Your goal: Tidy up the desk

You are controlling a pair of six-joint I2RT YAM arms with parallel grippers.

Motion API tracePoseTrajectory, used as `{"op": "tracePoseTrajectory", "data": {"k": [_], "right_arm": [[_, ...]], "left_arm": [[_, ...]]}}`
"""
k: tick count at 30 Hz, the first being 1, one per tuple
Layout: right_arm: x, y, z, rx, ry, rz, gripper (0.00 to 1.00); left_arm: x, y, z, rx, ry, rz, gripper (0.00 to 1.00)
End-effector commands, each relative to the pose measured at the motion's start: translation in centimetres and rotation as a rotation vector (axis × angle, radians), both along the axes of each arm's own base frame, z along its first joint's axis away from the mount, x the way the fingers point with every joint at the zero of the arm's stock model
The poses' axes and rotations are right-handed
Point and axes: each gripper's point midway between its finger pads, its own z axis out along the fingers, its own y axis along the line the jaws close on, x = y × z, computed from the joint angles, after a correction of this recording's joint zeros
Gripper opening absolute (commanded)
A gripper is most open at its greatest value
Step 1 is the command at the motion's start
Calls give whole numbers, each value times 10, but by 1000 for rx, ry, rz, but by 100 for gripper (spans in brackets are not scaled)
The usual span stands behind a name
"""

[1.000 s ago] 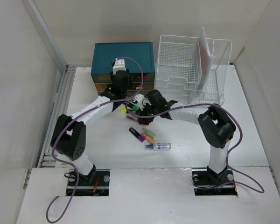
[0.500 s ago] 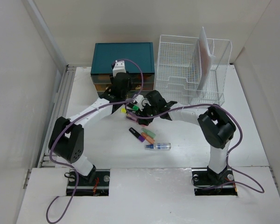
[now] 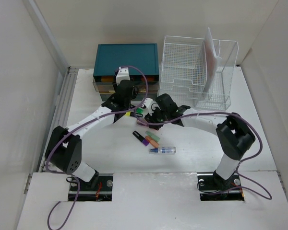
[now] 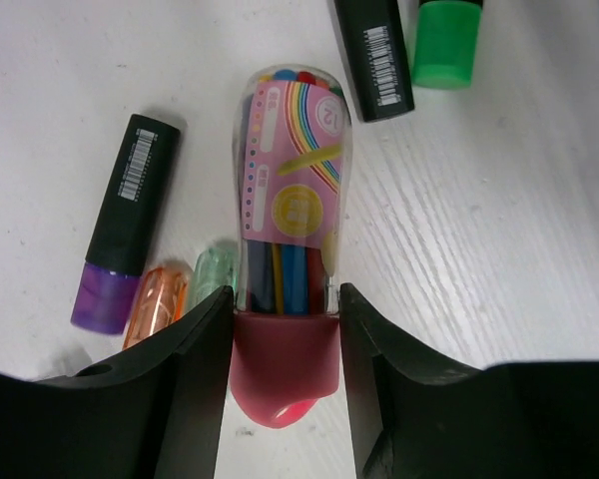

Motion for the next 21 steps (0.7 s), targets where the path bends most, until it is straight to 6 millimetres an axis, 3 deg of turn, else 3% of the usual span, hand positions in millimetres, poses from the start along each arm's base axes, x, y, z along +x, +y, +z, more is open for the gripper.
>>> {"op": "tracePoseTrajectory", "data": {"k": [1,5,6,13,17,21], "right_arm": [[4,-1,32,17,-96,6,0],[2,-14,46,1,-140,-18,0],[-2,-21,38,-31,-117,-24,0],[-8,-32,31,-77,-99,-28,0],[-6,-29,39,-62,-114,-30,0],[-9,-33,20,-111,-62,-25,0]], "left_arm": [[-8,4,28,-48,-73,24,15],[-15,-1,28,-59,-74,9,15],[-17,2,28,-56,-76,17,15],[-26,5,27,-57,-70,20,15],[-30,3,32,-64,-80,10,15],[-32,6,34,-61,-82,19,15]]}}
